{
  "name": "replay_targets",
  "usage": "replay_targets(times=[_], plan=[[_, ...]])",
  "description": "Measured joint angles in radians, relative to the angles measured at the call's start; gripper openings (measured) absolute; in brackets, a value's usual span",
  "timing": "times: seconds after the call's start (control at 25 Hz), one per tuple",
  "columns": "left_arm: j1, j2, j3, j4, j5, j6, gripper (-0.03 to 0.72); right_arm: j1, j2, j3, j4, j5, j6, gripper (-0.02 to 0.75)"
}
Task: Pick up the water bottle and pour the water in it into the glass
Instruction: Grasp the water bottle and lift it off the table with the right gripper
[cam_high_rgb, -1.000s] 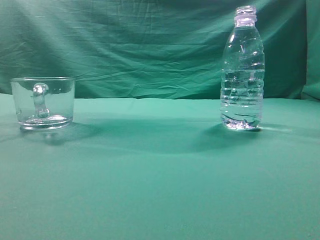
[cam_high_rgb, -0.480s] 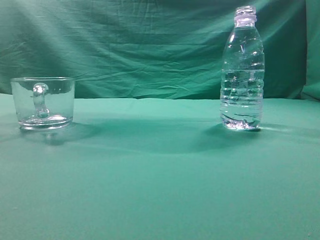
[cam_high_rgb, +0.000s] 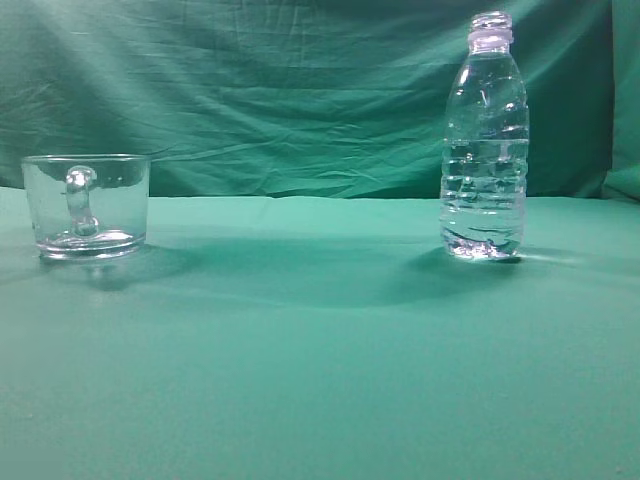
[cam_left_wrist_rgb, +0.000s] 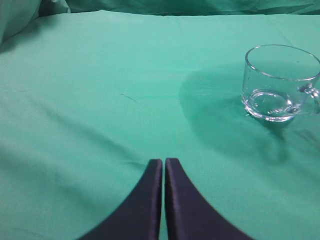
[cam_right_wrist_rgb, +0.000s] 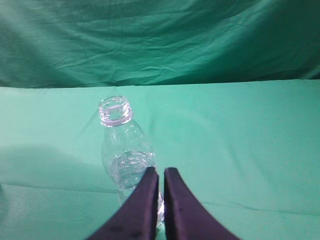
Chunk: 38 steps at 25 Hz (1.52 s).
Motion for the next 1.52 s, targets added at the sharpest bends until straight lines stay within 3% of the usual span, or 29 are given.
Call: replay_targets(times=[0.16,0.4,0.48,0.84,1.04,1.32,1.36,1.48,1.52], plan=[[0.0,0.0,0.0,0.0,0.0,0.0,0.0,0.0,0.153,-0.002,-0.069,-0.13,0.0,0.17],[0.0,0.0,0.0,0.0,0.0,0.0,0.0,0.005,0.343,-0.027,-0.115,-0.274,0.014,0.566],[0.0,0.0,0.0,0.0,0.0,0.0,0.0,0.005,0.399,-0.059,-0.141,-0.29,0.036,0.649],[0.0,0.0,0.0,0.0,0.0,0.0,0.0,0.005,0.66,-0.136,-0.262,-0.467,0.104,0.645],[0.0,0.0,0.0,0.0,0.0,0.0,0.0,0.005,0.798,-0.168,-0.26,-0.573,0.1,0.645],[0.0,0.0,0.0,0.0,0.0,0.0,0.0,0.005,0.944,-0.303,-0.26,-0.606,0.092,0.645],[0.0,0.0,0.0,0.0,0.0,0.0,0.0,0.005,0.959,-0.322,-0.26,-0.608,0.092,0.605],[0.0,0.0,0.0,0.0,0.0,0.0,0.0,0.005,0.991,-0.362,-0.26,-0.609,0.092,0.599],[0.0,0.0,0.0,0.0,0.0,0.0,0.0,0.005,0.998,-0.371,-0.26,-0.61,0.092,0.547]])
